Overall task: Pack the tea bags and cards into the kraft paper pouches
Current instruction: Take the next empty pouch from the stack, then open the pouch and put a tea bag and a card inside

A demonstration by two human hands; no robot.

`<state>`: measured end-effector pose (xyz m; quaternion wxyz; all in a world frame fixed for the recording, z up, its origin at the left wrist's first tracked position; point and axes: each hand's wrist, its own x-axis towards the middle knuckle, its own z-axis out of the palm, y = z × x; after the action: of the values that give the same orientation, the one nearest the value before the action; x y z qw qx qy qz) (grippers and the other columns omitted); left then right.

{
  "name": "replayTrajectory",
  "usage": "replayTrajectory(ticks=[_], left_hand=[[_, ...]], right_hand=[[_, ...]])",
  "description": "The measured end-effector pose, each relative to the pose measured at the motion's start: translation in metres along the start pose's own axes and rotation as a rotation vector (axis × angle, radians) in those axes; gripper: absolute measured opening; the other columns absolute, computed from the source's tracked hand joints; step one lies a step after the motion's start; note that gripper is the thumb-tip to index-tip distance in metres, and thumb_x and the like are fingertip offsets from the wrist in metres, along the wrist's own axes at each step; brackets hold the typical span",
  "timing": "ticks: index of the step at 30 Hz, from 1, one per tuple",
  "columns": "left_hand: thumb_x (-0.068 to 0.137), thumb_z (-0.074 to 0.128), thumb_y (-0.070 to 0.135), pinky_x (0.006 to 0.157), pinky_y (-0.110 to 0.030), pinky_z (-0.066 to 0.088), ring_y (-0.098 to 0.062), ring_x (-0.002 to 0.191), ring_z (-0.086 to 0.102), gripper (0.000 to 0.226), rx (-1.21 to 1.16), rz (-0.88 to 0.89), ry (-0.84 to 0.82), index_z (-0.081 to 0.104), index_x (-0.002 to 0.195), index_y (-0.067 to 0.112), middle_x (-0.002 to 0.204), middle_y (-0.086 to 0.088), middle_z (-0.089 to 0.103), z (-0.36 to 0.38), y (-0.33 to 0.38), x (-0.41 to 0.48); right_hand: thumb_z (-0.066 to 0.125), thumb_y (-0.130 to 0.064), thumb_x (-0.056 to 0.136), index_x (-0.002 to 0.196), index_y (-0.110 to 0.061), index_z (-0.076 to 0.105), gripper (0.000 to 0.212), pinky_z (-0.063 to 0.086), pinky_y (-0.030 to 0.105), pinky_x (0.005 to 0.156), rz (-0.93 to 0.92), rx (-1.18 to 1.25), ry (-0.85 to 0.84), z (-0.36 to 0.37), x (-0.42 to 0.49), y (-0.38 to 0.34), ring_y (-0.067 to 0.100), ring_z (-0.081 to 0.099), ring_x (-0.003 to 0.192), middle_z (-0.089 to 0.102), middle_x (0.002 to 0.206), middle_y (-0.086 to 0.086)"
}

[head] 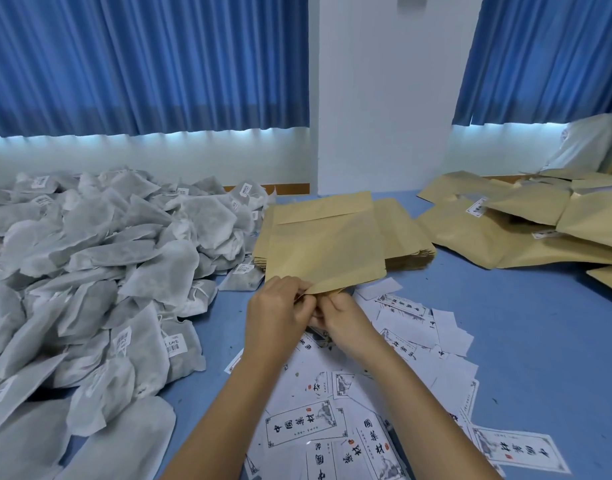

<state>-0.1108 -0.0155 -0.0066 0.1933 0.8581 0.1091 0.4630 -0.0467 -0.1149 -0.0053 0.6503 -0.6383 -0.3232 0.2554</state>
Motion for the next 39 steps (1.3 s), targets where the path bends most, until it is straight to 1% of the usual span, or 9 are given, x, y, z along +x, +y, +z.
replayTrajectory(ticks=[4, 9, 18, 23, 28, 31, 34, 37, 39], left_hand=[[0.064, 0.073, -0.004, 0.053, -0.028, 0.044, -0.023, 0.057, 0.057, 0.013, 0.001, -0.039, 0.004, 0.07, 0.071, 0.007, 0.062, -0.002, 0.063, 0.001, 0.002, -0.001], [0.076, 0.068, 0.0, 0.055, -0.023, 0.036, -0.023, 0.055, 0.056, 0.007, -0.085, -0.246, 0.11, 0.068, 0.076, 0.006, 0.059, -0.003, 0.062, -0.004, -0.011, 0.007], [0.082, 0.052, 0.004, 0.067, -0.033, 0.048, -0.019, 0.092, 0.06, 0.067, 0.202, 0.008, -0.383, 0.042, 0.137, 0.041, 0.134, 0.011, 0.046, 0.009, -0.01, -0.004], [0.053, 0.057, -0.025, 0.064, -0.038, 0.058, -0.03, 0.08, 0.07, 0.073, 0.073, 0.169, -0.064, 0.069, 0.116, 0.011, 0.121, -0.01, 0.065, 0.0, -0.001, 0.001], [0.053, 0.05, -0.024, 0.082, -0.033, 0.055, -0.024, 0.093, 0.069, 0.058, -0.015, 0.081, 0.232, 0.076, 0.096, 0.006, 0.109, -0.009, 0.07, -0.026, -0.012, 0.008], [0.073, 0.049, -0.01, 0.086, -0.029, 0.052, -0.008, 0.106, 0.062, 0.049, -0.249, 0.132, -0.029, 0.073, 0.106, 0.017, 0.119, 0.006, 0.065, -0.037, -0.023, 0.016], [0.089, 0.051, 0.039, 0.088, -0.021, 0.047, -0.001, 0.106, 0.057, 0.033, -0.471, -0.064, -0.167, 0.062, 0.12, 0.039, 0.121, 0.012, 0.062, -0.052, -0.045, 0.028], [0.087, 0.043, 0.059, 0.106, -0.045, 0.032, -0.032, 0.129, 0.039, 0.061, 0.21, -0.466, 0.05, 0.051, 0.135, 0.023, 0.135, -0.014, 0.05, -0.051, -0.097, 0.029], [0.081, 0.05, 0.068, 0.108, -0.061, 0.018, -0.043, 0.139, 0.014, 0.075, 0.661, -0.724, -0.223, 0.031, 0.145, 0.032, 0.15, -0.021, 0.023, -0.049, -0.116, 0.024]], right_hand=[[0.025, 0.004, 0.101, 0.101, -0.005, 0.051, 0.028, 0.044, 0.004, 0.057, -0.005, -0.024, -0.011, 0.0, 0.0, -0.002, -0.012, 0.06, 0.059, 0.062, 0.053, -0.021], [0.029, -0.011, 0.105, 0.1, 0.004, 0.055, 0.03, 0.055, 0.028, 0.084, 0.08, 0.047, -0.013, 0.004, 0.0, 0.006, 0.023, 0.072, 0.086, 0.072, 0.087, 0.012], [0.043, -0.002, 0.085, 0.089, 0.002, 0.068, 0.026, 0.054, 0.028, 0.054, 0.074, 0.372, 0.301, -0.01, 0.007, 0.015, 0.033, 0.07, 0.067, 0.07, 0.078, 0.026], [0.029, 0.007, 0.077, 0.086, -0.004, 0.061, 0.034, 0.037, 0.024, 0.039, 0.12, 0.079, 0.414, -0.017, 0.014, 0.026, 0.023, 0.049, 0.039, 0.061, 0.054, 0.016], [0.029, 0.01, 0.089, 0.131, -0.032, 0.051, 0.063, 0.034, 0.017, 0.038, 0.094, -0.158, 0.451, -0.028, 0.011, 0.021, 0.006, 0.043, 0.042, 0.058, 0.072, 0.005], [0.02, 0.015, 0.082, 0.118, -0.025, 0.059, 0.067, 0.022, 0.028, 0.052, 0.137, 0.133, 0.429, -0.027, 0.009, 0.016, 0.016, 0.031, 0.042, 0.041, 0.05, 0.006], [0.022, 0.011, 0.083, 0.073, -0.013, 0.051, 0.038, 0.019, 0.044, 0.064, 0.18, 0.43, 0.454, -0.028, 0.005, 0.008, 0.016, 0.02, 0.045, 0.029, 0.047, 0.008], [0.026, 0.007, 0.087, 0.07, -0.016, 0.045, 0.035, 0.04, 0.029, 0.079, 0.22, 0.604, 0.483, -0.032, 0.002, 0.001, 0.014, 0.022, 0.04, 0.029, 0.052, 0.006], [0.027, 0.007, 0.092, 0.074, -0.012, 0.042, 0.03, 0.042, 0.022, 0.075, 0.193, 0.638, 0.482, -0.032, 0.001, -0.003, 0.012, 0.023, 0.039, 0.032, 0.049, 0.002]])
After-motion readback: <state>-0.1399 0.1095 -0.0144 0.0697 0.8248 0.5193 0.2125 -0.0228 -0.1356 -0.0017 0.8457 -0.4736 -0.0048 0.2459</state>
